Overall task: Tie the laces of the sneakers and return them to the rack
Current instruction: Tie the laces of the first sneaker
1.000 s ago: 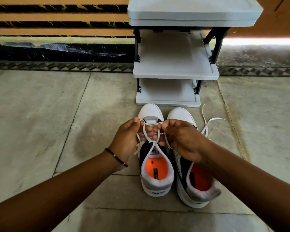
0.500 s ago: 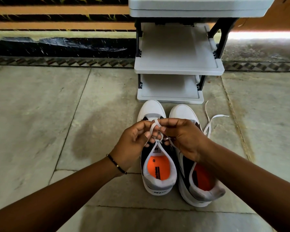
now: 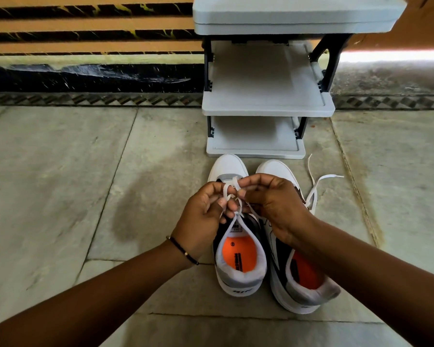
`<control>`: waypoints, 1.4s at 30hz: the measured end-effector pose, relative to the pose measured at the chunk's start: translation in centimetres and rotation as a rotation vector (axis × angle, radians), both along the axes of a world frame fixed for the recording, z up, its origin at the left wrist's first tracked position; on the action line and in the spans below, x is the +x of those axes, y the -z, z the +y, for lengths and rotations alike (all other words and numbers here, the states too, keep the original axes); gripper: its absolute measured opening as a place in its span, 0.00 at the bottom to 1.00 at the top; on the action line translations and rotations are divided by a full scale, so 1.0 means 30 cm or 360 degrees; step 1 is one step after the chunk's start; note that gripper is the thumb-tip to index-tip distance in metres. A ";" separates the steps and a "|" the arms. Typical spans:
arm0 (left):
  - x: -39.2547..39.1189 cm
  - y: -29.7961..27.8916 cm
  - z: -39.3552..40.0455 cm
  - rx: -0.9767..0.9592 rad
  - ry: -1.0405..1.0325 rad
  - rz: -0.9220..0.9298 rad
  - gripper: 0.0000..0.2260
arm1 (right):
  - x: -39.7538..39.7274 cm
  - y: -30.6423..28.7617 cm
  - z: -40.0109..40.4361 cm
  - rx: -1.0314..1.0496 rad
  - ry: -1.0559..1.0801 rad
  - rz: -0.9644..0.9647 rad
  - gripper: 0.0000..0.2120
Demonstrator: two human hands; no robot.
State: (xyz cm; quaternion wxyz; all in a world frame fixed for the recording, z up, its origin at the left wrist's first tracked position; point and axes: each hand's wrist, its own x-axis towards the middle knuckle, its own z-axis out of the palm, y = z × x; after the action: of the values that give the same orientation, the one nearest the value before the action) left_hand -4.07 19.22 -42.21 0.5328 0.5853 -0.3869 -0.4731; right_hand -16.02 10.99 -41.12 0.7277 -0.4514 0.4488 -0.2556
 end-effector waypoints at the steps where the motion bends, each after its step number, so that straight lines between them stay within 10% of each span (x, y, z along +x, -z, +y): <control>1: 0.001 -0.001 -0.002 0.0013 0.0030 -0.0013 0.11 | 0.003 -0.003 0.002 -0.0018 0.0022 -0.0007 0.06; 7: 0.014 -0.004 -0.013 0.0104 0.0189 -0.0019 0.09 | 0.002 -0.007 0.011 -0.0184 -0.0211 -0.0098 0.02; 15: 0.032 -0.006 -0.026 0.0148 0.0148 0.0005 0.04 | -0.010 -0.068 -0.071 -0.1308 -0.1079 0.0638 0.11; 21: 0.010 -0.003 -0.016 0.0115 0.0032 0.0049 0.03 | -0.014 -0.076 -0.040 -0.1674 -0.1028 0.0764 0.04; 35: 0.024 -0.022 -0.001 -0.0036 0.0295 -0.0087 0.08 | -0.022 -0.022 -0.082 -0.1117 -0.0962 0.0684 0.09; 42: 0.040 -0.033 -0.014 0.0086 0.0390 -0.0180 0.13 | -0.049 0.013 -0.051 -0.0403 -0.0671 0.0168 0.07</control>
State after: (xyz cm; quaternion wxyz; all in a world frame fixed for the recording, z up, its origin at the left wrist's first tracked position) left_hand -2.88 18.81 -41.21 0.4324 0.5734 -0.4721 -0.5112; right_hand -17.50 9.45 -41.49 0.6782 -0.6353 0.3465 -0.1282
